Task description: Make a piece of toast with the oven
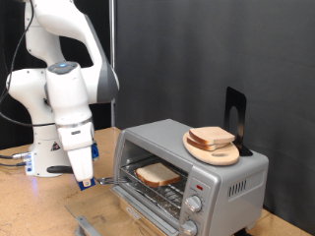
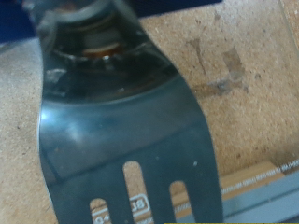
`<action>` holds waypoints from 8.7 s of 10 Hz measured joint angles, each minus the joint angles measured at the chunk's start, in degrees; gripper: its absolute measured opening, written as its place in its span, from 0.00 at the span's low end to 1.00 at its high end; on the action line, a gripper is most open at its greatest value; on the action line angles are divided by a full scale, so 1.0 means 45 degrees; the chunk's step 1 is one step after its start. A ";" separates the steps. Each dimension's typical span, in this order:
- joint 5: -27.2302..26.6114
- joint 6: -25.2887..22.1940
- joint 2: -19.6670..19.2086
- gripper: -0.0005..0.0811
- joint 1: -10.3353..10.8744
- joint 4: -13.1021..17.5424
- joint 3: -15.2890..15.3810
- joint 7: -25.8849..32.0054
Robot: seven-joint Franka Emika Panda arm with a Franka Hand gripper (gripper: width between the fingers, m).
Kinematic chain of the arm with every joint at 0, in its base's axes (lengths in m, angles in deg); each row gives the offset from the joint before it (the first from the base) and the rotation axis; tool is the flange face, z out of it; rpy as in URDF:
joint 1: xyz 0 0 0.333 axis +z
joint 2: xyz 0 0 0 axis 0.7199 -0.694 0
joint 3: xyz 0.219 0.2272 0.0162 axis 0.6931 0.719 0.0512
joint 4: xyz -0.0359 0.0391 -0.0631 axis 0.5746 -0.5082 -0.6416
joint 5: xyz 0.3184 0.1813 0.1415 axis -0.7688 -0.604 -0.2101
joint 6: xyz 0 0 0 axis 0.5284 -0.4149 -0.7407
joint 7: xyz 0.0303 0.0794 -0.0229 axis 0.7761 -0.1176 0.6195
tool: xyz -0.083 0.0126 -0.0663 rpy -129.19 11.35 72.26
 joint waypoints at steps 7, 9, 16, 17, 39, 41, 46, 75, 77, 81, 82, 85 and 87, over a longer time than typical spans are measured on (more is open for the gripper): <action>-0.1760 -0.3228 0.0211 0.46 -0.0167 0.1009 -0.1043 0.1710; -0.2227 -0.5090 0.0565 0.46 -0.0312 0.1806 -0.1554 0.1975; -0.3100 -0.6461 0.1169 0.46 -0.0326 0.2465 -0.1760 0.1284; -0.3643 -0.7032 0.1309 0.46 -0.0242 0.2526 -0.1735 0.1272; -0.8050 -0.2911 0.5303 0.46 0.1697 0.0289 0.4709 -0.4973; -0.8049 -0.2122 0.4772 0.46 0.1629 0.0212 0.4986 -0.4967; -0.8049 -0.1060 0.3581 0.46 0.1613 0.0200 0.5119 -0.4553; -0.7053 -0.8474 0.3860 0.84 0.0909 0.2901 0.0472 -0.2617; -0.5315 -0.9841 0.2888 0.84 0.0500 0.3785 0.0026 -0.2105; -0.7338 -1.0121 0.2520 0.84 0.0367 0.3950 -0.0256 -0.2272; -0.8155 -1.0140 0.2729 0.84 0.0287 0.3792 -0.0442 -0.2985; -0.9960 -0.8420 0.3576 0.84 -0.0197 0.2984 -0.0683 -0.4604; -0.9981 -0.8292 0.3969 0.84 -0.0295 0.2579 -0.0697 -0.4664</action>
